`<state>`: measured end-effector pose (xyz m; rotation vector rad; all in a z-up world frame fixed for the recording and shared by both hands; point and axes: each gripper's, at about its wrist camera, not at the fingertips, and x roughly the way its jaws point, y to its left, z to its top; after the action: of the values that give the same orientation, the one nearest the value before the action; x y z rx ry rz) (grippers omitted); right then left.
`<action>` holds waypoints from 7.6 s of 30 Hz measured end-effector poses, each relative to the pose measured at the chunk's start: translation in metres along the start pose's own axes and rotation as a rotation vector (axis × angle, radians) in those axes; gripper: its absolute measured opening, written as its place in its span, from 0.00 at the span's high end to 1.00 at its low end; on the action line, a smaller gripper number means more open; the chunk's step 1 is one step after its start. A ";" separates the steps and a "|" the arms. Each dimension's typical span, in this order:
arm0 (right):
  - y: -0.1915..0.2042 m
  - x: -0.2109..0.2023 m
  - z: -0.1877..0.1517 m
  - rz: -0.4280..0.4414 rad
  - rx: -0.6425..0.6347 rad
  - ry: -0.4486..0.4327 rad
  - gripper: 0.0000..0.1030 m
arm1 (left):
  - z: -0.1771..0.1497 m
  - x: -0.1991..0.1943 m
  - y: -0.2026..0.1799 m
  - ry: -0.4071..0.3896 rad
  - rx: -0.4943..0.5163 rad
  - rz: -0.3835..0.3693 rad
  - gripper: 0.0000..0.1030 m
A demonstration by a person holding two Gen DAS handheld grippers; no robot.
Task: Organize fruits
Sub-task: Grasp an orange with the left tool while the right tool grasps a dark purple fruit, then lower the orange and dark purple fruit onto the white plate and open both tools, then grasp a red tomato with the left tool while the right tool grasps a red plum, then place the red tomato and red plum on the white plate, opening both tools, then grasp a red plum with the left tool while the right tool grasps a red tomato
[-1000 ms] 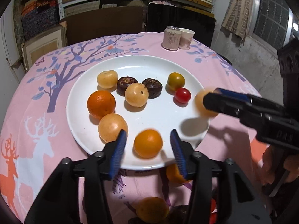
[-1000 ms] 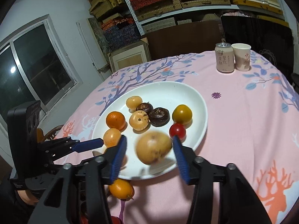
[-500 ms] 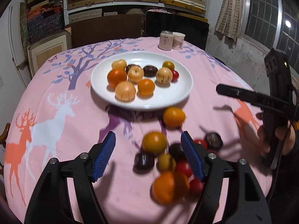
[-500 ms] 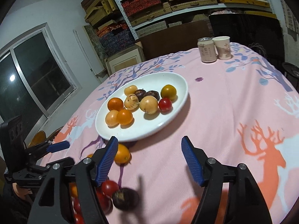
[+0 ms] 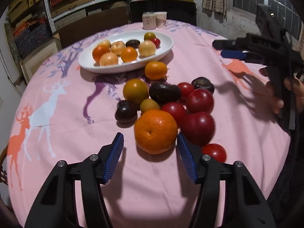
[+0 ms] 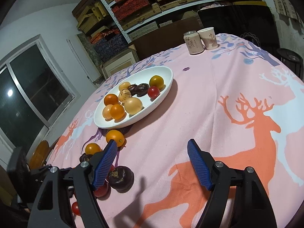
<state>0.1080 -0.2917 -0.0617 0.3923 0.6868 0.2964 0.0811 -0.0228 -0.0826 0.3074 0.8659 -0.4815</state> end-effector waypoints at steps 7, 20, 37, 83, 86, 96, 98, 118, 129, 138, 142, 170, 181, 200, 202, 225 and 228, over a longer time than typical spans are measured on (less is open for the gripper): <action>-0.002 0.001 -0.001 0.017 0.008 0.007 0.25 | 0.001 0.000 0.008 -0.027 -0.070 -0.077 0.56; 0.064 0.027 -0.027 -0.074 -0.342 0.237 0.64 | -0.004 -0.016 0.042 -0.125 -0.260 -0.148 0.56; 0.078 0.049 -0.036 -0.103 -0.416 0.326 0.59 | -0.004 -0.017 0.043 -0.121 -0.274 -0.147 0.55; 0.069 0.104 0.114 -0.066 -0.232 0.040 0.56 | 0.144 0.075 0.046 0.021 -0.165 -0.084 0.54; 0.067 0.116 0.111 -0.078 -0.223 0.053 0.35 | 0.144 0.077 0.055 0.012 -0.217 -0.102 0.28; 0.034 0.056 0.057 -0.027 -0.154 -0.009 0.14 | 0.080 0.007 0.049 -0.109 -0.201 -0.087 0.18; 0.024 0.053 0.051 -0.036 -0.114 0.014 0.11 | 0.059 -0.009 0.035 -0.099 -0.162 -0.108 0.18; 0.025 0.019 0.012 0.010 -0.168 0.028 0.04 | -0.022 -0.026 -0.046 -0.036 -0.035 -0.104 0.71; 0.102 0.009 -0.051 0.023 -0.464 0.204 0.41 | -0.037 -0.040 0.000 -0.039 -0.171 -0.078 0.71; 0.107 0.037 -0.061 0.076 -0.399 0.323 0.51 | -0.045 -0.040 0.000 -0.041 -0.171 -0.094 0.71; 0.112 0.044 -0.062 0.066 -0.394 0.334 0.52 | -0.046 -0.040 0.003 -0.047 -0.178 -0.101 0.71; 0.054 -0.007 0.005 0.122 -0.134 0.080 0.62 | 0.011 -0.054 0.051 -0.149 -0.268 -0.120 0.71; 0.059 0.061 0.091 0.061 -0.119 0.010 0.62 | 0.126 0.010 0.079 -0.150 -0.252 -0.106 0.71; 0.045 0.069 0.079 0.098 -0.076 -0.057 0.13 | 0.109 0.023 0.099 -0.230 -0.311 -0.101 0.24; 0.041 0.061 0.076 0.102 -0.069 -0.058 0.11 | 0.098 0.013 0.090 -0.234 -0.290 -0.107 0.23; 0.018 0.037 0.039 0.121 -0.037 0.026 0.06 | -0.033 -0.020 -0.008 -0.047 -0.110 -0.056 0.60; 0.031 0.048 0.032 0.215 -0.102 0.139 0.06 | -0.031 -0.017 -0.003 -0.067 -0.148 -0.090 0.61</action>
<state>0.1599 -0.2539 -0.0522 0.3501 0.7634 0.5643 0.0497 -0.0065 -0.0882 0.1167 0.8479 -0.5060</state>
